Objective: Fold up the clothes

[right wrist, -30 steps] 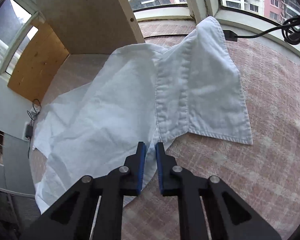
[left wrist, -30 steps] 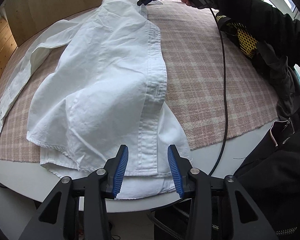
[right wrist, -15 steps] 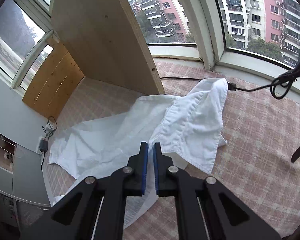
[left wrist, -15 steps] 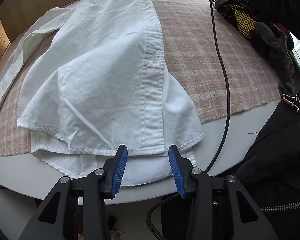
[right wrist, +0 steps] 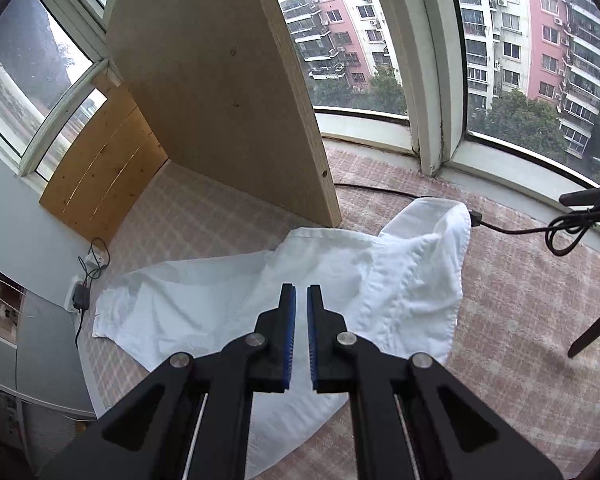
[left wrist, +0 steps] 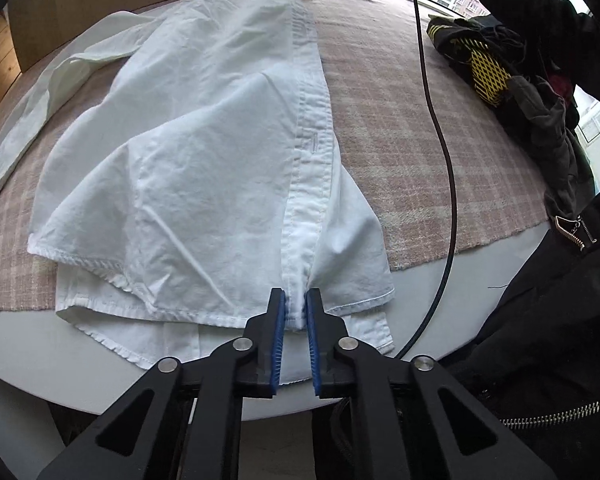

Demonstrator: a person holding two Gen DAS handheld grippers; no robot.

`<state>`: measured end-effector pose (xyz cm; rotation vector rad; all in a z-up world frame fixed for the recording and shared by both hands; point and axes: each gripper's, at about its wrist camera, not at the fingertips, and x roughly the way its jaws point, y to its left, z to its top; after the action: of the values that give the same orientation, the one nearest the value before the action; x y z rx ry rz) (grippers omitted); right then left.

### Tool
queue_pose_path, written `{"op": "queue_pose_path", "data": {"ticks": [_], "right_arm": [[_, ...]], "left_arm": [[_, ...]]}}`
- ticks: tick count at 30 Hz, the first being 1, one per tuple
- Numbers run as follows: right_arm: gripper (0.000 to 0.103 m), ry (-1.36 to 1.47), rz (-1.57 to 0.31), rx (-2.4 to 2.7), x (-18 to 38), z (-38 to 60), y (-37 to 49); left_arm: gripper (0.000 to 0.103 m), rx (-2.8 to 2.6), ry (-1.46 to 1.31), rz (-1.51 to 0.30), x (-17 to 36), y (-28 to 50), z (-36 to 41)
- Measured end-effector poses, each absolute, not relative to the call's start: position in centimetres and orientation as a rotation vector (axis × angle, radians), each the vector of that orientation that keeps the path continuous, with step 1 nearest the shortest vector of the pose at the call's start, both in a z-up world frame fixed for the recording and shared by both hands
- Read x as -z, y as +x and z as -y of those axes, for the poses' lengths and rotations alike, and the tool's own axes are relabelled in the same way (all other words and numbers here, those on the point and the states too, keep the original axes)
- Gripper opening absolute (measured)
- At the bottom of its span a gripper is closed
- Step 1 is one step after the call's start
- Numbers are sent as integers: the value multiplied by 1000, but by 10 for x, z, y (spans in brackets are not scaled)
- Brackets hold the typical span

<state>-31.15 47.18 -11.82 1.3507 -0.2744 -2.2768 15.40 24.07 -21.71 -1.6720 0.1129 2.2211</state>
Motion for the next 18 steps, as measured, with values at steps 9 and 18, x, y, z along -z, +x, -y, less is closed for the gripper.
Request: {"op": "queue_pose_path", "data": {"ticks": [9,18], "right_arm": [[39,1526,251,2197,162,-478,-280],[42,1634,493,2053,222,-497,-260]], "left_arm": [[14,-2202,-1686,-112,223,163,-238],[13,-2216,-1672,-142,215,161,-238]]}}
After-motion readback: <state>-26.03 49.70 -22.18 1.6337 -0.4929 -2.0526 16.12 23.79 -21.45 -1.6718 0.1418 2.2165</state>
